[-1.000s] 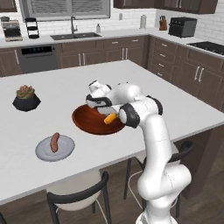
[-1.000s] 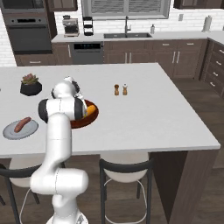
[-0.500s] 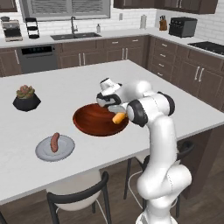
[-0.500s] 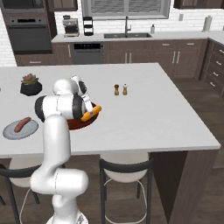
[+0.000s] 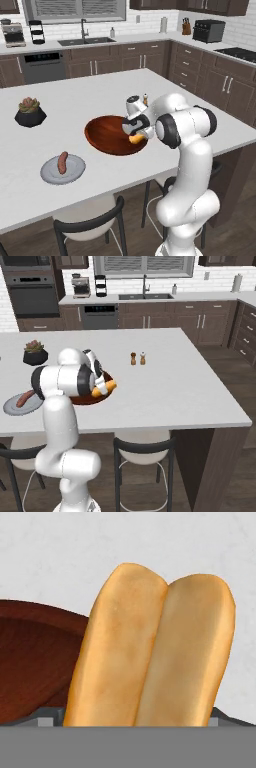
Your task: Place one bun and one sausage from the bowl on each plate.
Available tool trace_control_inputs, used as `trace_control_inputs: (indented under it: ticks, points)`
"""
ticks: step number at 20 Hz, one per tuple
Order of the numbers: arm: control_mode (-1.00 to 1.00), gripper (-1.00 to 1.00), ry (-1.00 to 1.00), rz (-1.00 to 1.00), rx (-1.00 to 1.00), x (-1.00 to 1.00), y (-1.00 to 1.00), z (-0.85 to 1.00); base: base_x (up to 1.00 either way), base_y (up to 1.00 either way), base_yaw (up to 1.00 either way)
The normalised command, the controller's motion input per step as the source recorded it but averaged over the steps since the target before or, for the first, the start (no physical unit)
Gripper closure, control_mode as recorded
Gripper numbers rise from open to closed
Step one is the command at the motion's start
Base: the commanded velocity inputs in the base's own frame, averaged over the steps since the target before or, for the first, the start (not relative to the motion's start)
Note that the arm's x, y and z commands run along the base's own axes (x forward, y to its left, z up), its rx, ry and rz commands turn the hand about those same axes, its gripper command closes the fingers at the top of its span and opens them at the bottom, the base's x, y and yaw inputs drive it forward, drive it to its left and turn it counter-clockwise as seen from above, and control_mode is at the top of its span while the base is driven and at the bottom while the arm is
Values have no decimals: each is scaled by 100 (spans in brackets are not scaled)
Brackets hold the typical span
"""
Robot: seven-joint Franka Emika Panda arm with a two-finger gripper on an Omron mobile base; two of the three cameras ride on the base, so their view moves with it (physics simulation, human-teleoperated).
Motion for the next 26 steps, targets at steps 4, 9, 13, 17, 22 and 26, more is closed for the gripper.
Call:
trace_control_inputs:
  ticks: [4,9,13,17,22,26]
  points:
    - [-100,100,-2,0,0,0,5,9,0,0,0]
    - [-100,100,-8,0,0,-7,54,96,0,0,0]
    - [-100,100,-1,3,0,-59,95,100,0,0,0]
    - [-100,100,10,15,0,-87,100,91,0,0,0]
    - [-100,100,15,46,6,-64,85,8,0,0,0]
    - [-100,100,15,55,18,-56,64,0,0,0,0]
